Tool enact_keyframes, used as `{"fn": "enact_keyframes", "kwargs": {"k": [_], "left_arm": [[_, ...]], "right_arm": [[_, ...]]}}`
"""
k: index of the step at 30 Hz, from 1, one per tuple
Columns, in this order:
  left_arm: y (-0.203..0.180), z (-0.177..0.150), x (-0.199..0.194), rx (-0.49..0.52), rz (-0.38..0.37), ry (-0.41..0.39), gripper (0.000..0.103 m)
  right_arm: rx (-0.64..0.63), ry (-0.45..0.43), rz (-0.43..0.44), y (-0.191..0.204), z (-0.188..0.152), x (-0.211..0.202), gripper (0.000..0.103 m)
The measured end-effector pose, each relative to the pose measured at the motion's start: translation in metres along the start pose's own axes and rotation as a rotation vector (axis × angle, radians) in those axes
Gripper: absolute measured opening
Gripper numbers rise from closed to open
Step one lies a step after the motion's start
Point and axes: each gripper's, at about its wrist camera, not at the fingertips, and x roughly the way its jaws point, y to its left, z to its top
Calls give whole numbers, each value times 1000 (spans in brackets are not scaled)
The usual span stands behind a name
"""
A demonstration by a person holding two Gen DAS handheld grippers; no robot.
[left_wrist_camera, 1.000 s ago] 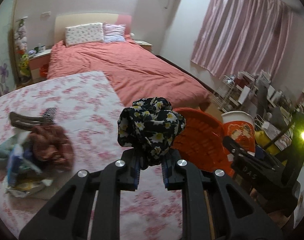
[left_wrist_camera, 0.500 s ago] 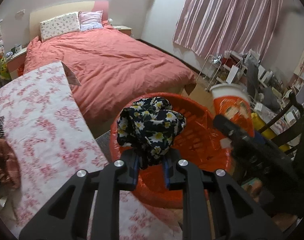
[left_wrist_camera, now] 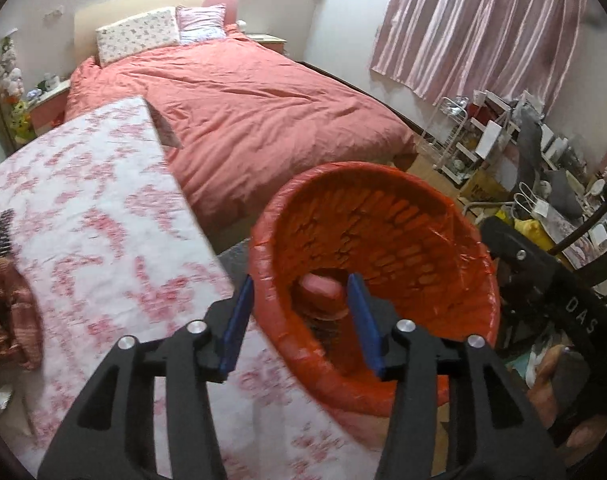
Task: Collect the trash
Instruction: 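Carry scrunchie and paper cup to the orange basket and release both, then grasp the blue tissue pack with the left tool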
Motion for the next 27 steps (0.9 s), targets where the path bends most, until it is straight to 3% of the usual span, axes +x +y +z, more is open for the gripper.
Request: {"fn": "enact_keyframes", "kwargs": {"k": [11, 21, 27], "left_arm": [[54, -44, -82, -9, 178, -121, 74], [152, -104, -148, -156, 342, -169, 77], [205, -118, -163, -244, 405, -167, 77]], "right_arm": [[-148, 1, 84, 65, -29, -29, 92], [-281, 98, 189, 129, -69, -34, 93], [-347, 128, 218, 165, -92, -36, 93]]}}
